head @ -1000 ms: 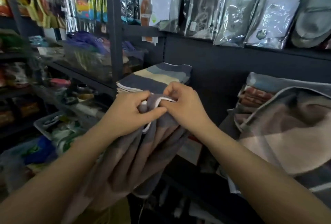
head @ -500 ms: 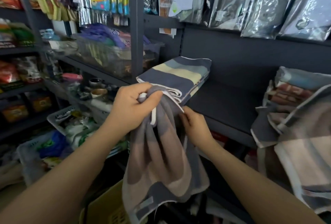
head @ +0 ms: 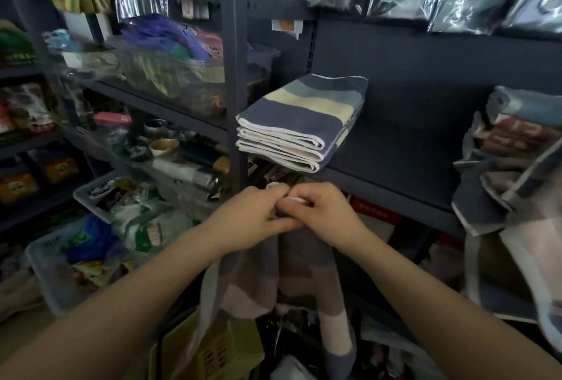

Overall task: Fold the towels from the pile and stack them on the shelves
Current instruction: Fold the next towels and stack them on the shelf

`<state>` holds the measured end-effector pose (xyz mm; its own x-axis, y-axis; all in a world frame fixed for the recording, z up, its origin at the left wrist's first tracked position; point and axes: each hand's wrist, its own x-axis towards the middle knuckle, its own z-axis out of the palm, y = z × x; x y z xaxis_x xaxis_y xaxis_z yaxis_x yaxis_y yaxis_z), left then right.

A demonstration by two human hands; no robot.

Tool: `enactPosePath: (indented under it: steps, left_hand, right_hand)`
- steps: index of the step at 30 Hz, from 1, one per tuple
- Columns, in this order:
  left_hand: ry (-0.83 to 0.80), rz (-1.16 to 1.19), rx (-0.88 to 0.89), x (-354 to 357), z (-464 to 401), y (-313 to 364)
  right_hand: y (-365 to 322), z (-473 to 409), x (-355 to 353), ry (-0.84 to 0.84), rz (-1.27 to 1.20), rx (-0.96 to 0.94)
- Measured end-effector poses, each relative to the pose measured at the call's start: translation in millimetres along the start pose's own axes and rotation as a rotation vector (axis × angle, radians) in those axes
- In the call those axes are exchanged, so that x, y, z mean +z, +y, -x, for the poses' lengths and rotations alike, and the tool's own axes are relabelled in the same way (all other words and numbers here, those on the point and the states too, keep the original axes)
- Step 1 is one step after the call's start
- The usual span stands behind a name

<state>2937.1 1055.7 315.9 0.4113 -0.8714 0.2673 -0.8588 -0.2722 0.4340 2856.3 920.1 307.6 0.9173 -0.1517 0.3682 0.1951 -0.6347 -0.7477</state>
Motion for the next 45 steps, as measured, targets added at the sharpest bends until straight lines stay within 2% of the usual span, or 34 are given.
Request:
enactPosePath:
  steps: [3,6,9,11,14,18,20,23,26,29,34,36,38,42,45]
  left_hand:
    - [0.063,-0.104,0.055,4,-1,-14]
    - [0.193,0.042,0.077,5,1,-20]
    - [0.355,0.250,-0.066,4,0,-28]
    - [0.415,0.349,-0.149,2,0,-33]
    - [0.500,0.576,-0.301,0,-1,-38]
    - [0.651,0.933,-0.578,-3,-2,-50]
    - [0.605,0.976,-0.645,1,-3,-57]
    - [0.463,0.927,-0.785,15,-7,-62]
    - [0.333,0.793,-0.772,24,-9,-52]
    - [0.229,0.681,-0.592,27,-10,-27]
    - [0.181,0.662,-0.112,18,-9,18]
    - [0.134,0.560,0.008,17,-7,26]
    - [0.122,0.486,0.057,20,-5,27]
    - [0.032,0.417,-0.045,29,3,10]
    - [-0.017,0.656,-0.264,33,10,-3]
  right_hand:
    - [1,2,0,0.039,-0.172,0.027]
    - [9,4,-7,-0.022,-0.246,0.086]
    - [23,12,-16,-0.109,-0.241,0.205]
    - [33,18,-21,-0.124,-0.299,0.318]
    - [44,27,-28,-0.216,-0.224,0.396]
    - [57,38,-39,-0.150,-0.236,0.516]
    - [55,43,-39,-0.100,-0.307,0.542]
    - [45,42,-33,0.069,-0.493,0.558]
    - [36,40,-23,0.194,-0.496,0.545]
    - [26,42,-10,0.159,-0.531,0.475]
    - [19,44,6,0.011,-0.573,0.277]
    - [15,43,6,-0.001,-0.580,0.237]
    - [14,44,3,0.031,-0.572,0.258]
    - [23,51,-11,0.180,-0.597,0.416]
    - [29,56,-21,0.280,-0.713,0.523]
